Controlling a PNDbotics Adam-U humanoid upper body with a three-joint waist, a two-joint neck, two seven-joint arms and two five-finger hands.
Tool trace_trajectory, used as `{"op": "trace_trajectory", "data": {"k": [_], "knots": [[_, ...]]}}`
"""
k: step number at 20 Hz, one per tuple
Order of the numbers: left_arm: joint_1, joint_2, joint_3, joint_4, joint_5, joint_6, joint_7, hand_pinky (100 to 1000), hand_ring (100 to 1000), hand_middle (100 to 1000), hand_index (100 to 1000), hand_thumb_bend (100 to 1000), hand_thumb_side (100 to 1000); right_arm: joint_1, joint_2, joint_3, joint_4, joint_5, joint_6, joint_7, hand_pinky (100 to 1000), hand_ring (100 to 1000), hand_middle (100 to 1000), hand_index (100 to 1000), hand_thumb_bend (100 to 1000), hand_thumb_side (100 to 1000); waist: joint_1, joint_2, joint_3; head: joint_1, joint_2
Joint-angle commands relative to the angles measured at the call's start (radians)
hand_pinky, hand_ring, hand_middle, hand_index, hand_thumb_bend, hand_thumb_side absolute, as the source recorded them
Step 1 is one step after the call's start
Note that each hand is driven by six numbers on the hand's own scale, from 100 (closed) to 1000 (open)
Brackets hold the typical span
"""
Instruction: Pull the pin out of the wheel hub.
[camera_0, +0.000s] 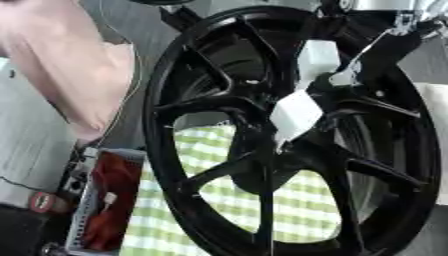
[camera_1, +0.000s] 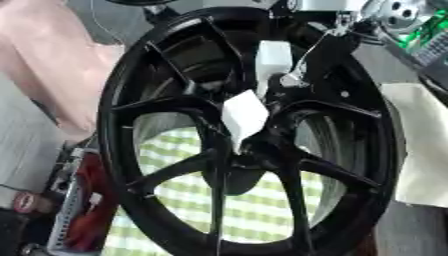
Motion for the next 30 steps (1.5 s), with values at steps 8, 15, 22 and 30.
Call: {"op": "trace_trajectory", "data": {"k": [8,15,22,30], "knots": [[-0.013,0.008,0.000,-0.018,-0.009,0.002,-0.002,885,623,602,778,100,872,-0.014,-0.023,-0.016,0.000,-0.019,0.001,-0.003,776,783,601,724,325,143,0.006,-0.009,0.003,0.000,-0.016],[-0.014,0.007,0.000,-0.018,-0.011,0.004,-0.001,886,622,602,778,100,874,-0.015,-0.021,-0.013,-0.004,-0.041,0.016,-0.001,764,758,511,645,245,100,0.002,-0.005,0.006,0.003,-0.015],[-0.014,0.008,0.001,-0.018,-0.010,0.008,0.000,887,622,603,778,100,874,-0.023,-0.014,-0.029,-0.006,-0.106,0.045,-0.042,747,697,380,525,237,100,-0.001,-0.008,0.005,0.005,-0.012],[-0.009,0.010,0.003,-0.018,-0.009,0.008,0.004,887,623,603,778,101,872,-0.048,-0.001,-0.067,-0.003,-0.170,0.068,-0.077,737,641,290,442,398,100,0.000,-0.015,-0.001,0.007,-0.003]]}}
